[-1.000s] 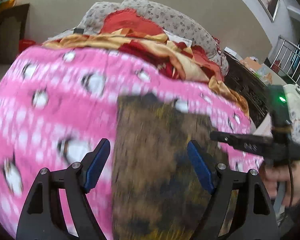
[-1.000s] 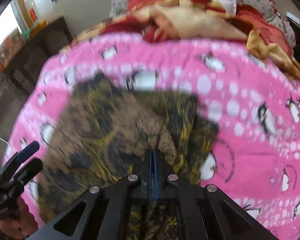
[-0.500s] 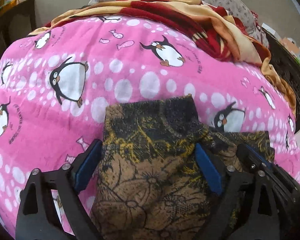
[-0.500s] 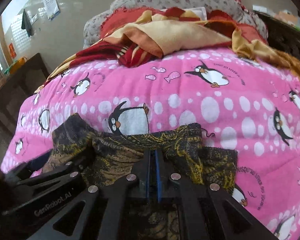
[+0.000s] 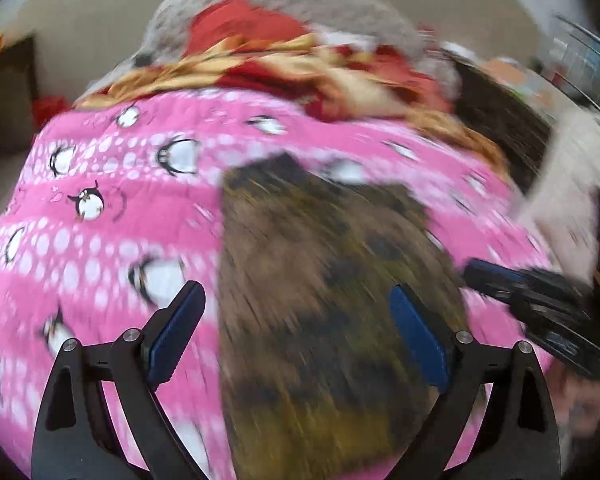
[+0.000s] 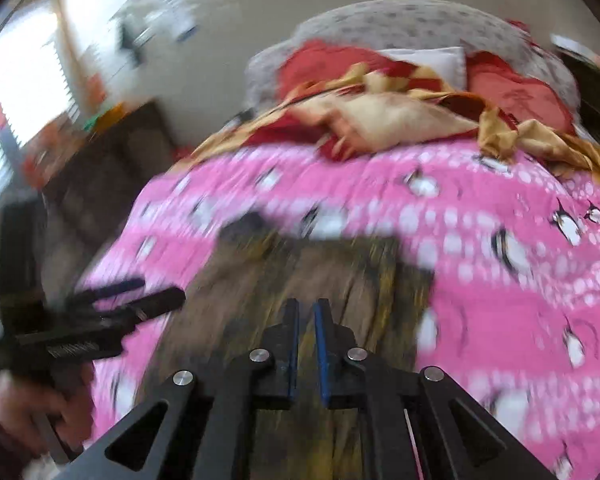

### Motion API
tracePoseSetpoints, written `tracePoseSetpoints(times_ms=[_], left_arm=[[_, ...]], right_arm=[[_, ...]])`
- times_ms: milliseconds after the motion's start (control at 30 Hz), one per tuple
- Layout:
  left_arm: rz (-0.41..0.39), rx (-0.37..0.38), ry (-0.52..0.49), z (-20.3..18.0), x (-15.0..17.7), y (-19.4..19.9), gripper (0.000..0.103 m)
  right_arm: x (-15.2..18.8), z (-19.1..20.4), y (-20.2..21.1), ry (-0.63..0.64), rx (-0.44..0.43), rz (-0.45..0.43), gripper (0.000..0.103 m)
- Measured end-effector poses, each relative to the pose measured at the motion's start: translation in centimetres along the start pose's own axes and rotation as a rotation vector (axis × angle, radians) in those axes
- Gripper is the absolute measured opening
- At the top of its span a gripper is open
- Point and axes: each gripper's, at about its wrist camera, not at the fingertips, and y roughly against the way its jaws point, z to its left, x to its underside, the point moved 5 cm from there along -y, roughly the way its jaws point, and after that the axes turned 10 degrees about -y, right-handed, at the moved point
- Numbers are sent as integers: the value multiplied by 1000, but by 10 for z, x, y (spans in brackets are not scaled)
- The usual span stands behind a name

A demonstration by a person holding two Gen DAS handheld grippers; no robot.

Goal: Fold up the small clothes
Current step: 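Open both grippers and lift them away from the folded shirt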

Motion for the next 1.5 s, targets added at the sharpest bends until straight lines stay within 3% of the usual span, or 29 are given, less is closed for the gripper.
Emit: tracePoseSetpoints(times_ms=[133, 200, 233, 267, 333, 567, 767, 867, 900, 967, 1000, 1033, 1233, 1433, 1500], left_arm=[[23, 50, -46, -28, 54, 14, 87], [146, 56, -14, -29, 87, -10, 67], [152, 40, -26, -29, 98, -17, 65], [121, 23, -65, -33, 98, -16, 65], [126, -8, -85, -38, 97, -18, 65], [117, -80, -98, -48, 97, -22, 70], [124, -103, -59, -43, 104, -15, 72], [137, -96, -24, -45, 101, -16, 82], [138, -90, -15, -46, 101, -17, 85], [142, -114, 4, -48, 99, -19, 86], [141, -123, 9, -50, 98, -21, 90], [137, -135, 9, -52, 98, -23, 92], [132, -227, 2, -58, 98, -27, 94], [180, -214, 6, -58, 96, -31, 94], [215, -201, 5, -59, 94, -29, 94]], right_arm=[[67, 18, 14, 88, 8, 50, 7], [98, 15, 8, 74, -7, 111, 7], [109, 10, -1, 62, 15, 144, 7], [121, -1, -14, 31, 36, 189, 7], [126, -9, -10, -16, -20, 131, 7], [127, -14, -8, -50, -64, 124, 7], [125, -10, -6, -54, -42, 150, 8], [122, -7, 12, -71, 11, 137, 9], [120, -6, 21, -71, 23, 112, 15], [118, -6, 45, -52, 100, 31, 49], [118, -7, 54, -43, 145, -1, 89], [119, -9, 64, -34, 184, -37, 103], [135, -27, 81, -74, 236, -43, 103], [169, -55, 59, -148, 252, 114, 103], [173, -57, 60, -135, 253, 101, 103]])
